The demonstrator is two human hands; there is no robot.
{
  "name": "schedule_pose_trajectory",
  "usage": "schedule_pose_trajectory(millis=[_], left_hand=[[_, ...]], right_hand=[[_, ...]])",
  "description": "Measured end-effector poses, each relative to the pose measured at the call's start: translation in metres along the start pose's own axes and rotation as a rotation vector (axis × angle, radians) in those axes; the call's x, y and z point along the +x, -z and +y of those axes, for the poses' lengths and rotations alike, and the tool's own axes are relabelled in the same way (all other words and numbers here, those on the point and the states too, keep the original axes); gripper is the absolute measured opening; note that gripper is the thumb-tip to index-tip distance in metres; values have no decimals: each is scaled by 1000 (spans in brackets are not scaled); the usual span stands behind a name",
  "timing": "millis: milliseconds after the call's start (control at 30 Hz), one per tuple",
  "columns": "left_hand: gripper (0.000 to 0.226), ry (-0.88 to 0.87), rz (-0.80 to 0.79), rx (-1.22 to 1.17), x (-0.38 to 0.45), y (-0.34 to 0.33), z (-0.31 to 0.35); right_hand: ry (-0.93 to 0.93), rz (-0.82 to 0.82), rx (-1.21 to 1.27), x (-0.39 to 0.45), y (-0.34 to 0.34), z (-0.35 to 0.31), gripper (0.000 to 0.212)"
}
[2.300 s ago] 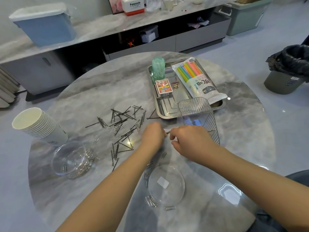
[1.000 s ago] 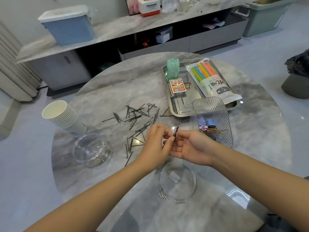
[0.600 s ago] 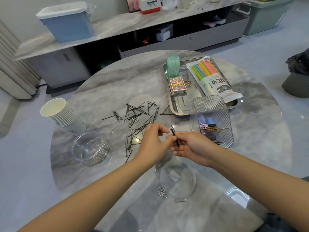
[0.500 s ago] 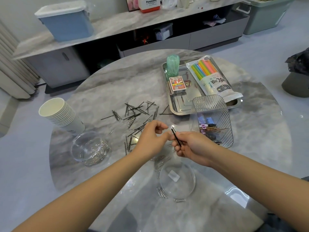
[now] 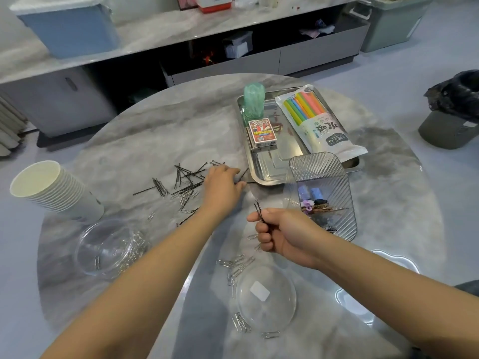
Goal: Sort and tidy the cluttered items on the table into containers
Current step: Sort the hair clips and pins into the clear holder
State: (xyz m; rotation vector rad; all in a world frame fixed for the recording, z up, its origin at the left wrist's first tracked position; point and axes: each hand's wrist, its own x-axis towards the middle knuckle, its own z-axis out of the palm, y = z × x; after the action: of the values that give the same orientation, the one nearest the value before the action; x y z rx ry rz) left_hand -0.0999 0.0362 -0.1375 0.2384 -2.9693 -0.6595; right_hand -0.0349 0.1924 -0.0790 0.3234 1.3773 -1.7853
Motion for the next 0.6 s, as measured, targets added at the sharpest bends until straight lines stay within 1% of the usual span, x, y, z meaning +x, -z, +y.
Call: schedule_pose_trajectory(millis=[100,200,333,400,467,533,567,600], left_hand=[[25,-59,-44,64,18,-2,5],[13,-40,-73,77,25,0,11],[16,-104,-223,452,13,10,20],[22,-108,-287,570,2,9,17],[27,-124,-304,652,-14,11,11],[28,-148,-283,673,-30,12,6],[28,-140,-284,636,-35,13,6],[28,-92,-306,565,-43,20,6]], right_hand=[[-8,8,4,3,1,-1,30],[-10,26,-5,5,1,-2,30],[-4,60,15,7,2,-2,29],[-6,82,11,8,3,0,29],[0,104,-23,10,3,3,29],[16,128,-76,11,3,7,28],[26,145,-100,12,5,8,28],[35,153,-126,12,3,10,28]])
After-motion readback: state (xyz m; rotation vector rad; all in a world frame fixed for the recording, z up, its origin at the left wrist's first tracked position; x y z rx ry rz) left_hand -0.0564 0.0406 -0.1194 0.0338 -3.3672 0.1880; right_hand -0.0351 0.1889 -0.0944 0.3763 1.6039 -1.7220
